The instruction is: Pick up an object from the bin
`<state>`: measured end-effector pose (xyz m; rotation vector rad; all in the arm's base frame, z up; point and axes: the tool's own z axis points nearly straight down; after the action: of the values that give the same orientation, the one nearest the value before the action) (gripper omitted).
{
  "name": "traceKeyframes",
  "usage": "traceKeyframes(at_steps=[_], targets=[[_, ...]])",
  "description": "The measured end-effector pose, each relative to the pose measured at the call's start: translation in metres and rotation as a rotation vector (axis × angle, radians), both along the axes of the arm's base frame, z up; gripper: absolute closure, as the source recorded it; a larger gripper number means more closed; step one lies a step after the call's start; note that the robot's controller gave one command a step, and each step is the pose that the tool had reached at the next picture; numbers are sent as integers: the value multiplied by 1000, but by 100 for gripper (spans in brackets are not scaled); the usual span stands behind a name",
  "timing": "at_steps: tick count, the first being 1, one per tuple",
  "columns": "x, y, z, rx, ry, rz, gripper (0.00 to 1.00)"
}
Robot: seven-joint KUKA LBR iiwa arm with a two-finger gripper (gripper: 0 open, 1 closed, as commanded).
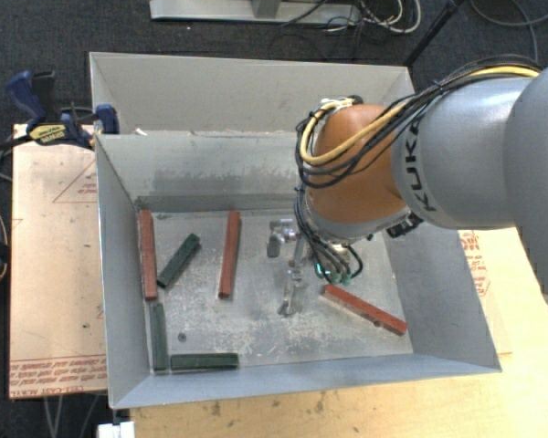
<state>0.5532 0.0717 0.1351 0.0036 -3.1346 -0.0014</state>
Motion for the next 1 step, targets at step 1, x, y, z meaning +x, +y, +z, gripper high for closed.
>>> traceKeyframes(at_steps=[1], targets=[[2,0,4,0,-7,-1,0]])
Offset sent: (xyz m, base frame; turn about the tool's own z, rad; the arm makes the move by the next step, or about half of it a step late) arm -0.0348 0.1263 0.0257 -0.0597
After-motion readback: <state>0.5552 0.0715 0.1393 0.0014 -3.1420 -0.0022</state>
